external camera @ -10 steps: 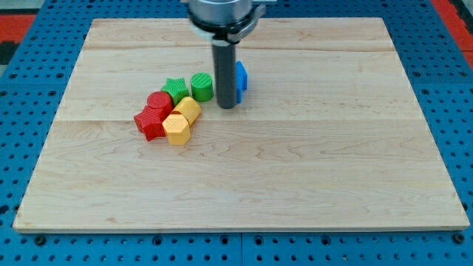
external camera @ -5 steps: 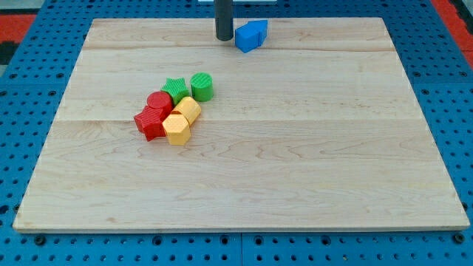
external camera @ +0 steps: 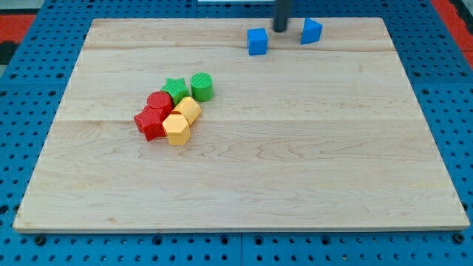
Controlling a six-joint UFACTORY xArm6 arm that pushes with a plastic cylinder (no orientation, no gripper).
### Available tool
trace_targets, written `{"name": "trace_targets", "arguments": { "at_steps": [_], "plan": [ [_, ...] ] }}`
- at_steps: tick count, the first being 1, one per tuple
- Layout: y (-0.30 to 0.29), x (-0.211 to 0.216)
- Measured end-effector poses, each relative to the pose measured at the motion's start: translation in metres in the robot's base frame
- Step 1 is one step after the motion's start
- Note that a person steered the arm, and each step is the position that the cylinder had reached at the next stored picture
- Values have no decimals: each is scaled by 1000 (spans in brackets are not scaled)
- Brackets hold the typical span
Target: Place the blue cube below the blue triangle
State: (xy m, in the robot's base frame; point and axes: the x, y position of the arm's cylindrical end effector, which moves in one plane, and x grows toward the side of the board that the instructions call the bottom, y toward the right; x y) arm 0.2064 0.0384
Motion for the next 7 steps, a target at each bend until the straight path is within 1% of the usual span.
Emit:
{"name": "trace_targets", "arguments": {
  "at_steps": [1,2,4,5,6,7],
  "plan": [
    [-64,-1],
    [-60,41],
    [62,47],
    [45,50],
    [32,78],
    [32,80]
  ]
}}
